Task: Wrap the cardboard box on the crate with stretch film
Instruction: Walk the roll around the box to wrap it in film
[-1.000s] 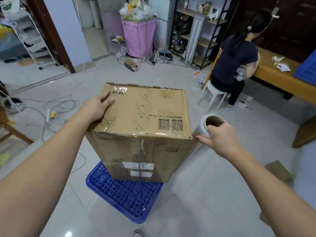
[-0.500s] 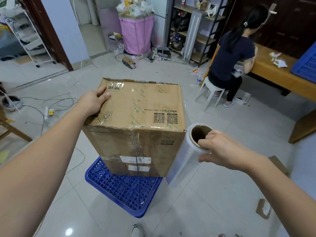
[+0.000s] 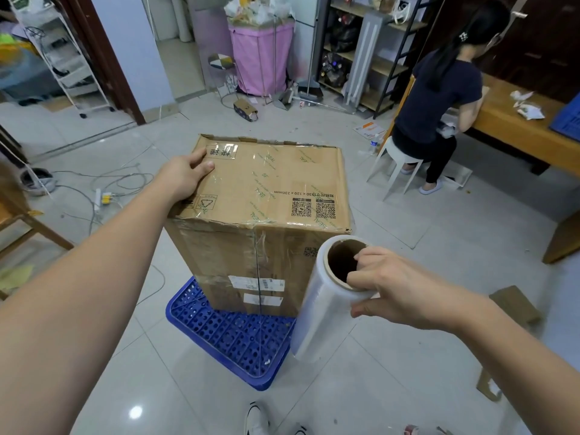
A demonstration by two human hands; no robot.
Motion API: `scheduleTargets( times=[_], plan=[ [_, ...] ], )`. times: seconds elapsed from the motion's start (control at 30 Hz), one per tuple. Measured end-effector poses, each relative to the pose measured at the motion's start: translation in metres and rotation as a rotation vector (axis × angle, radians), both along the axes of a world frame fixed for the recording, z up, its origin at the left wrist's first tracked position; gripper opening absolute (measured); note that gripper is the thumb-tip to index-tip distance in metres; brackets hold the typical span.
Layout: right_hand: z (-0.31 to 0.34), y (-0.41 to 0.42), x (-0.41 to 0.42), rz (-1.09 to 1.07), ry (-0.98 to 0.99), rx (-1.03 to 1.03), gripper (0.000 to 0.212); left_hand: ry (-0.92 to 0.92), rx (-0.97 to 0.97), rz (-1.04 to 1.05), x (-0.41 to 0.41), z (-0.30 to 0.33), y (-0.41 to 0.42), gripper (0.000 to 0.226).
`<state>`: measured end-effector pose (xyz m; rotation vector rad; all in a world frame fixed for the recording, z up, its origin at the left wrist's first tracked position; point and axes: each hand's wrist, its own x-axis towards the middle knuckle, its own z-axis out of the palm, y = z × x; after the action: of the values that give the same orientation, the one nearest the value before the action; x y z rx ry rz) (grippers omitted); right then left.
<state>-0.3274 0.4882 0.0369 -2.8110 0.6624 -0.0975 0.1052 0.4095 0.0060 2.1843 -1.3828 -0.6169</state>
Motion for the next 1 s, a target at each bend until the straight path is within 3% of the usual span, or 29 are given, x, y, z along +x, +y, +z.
scheduleTargets(
  times=[0.33,0.43,0.57,0.63,0.73,0.8,0.9,1.0],
  plan=[
    [-0.009,0.022,0.052,-0.049,0.035,0.037,0.049,0.079,-0.042,-0.006,0.003,-0.002,0.005,0.057],
    [-0.006,0.037,0.066,-0.192,0.158,0.050,0.043,0.093,-0.053,-0.025,0.006,-0.003,0.005,0.056],
    [0.007,0.071,0.099,-0.429,0.323,-0.051,0.020,0.131,-0.070,-0.055,0.012,-0.009,0.004,0.053],
    [0.004,0.085,0.126,-0.607,0.354,-0.108,0.033,0.183,-0.088,-0.066,0.015,-0.011,0.003,0.054],
    [-0.010,0.088,0.153,-0.903,0.329,-0.196,0.062,0.306,-0.067,-0.099,0.017,-0.013,0.008,0.069],
    [-0.018,0.083,0.157,-1.006,0.329,-0.238,0.061,0.381,-0.047,-0.129,0.021,-0.010,0.014,0.094],
    [-0.022,0.084,0.157,-0.990,0.219,-0.249,0.056,0.402,0.010,-0.136,0.033,-0.028,0.001,0.119],
    [-0.024,0.094,0.157,-0.827,0.114,-0.157,0.055,0.395,0.034,-0.114,0.025,-0.017,0.006,0.111]
  ],
)
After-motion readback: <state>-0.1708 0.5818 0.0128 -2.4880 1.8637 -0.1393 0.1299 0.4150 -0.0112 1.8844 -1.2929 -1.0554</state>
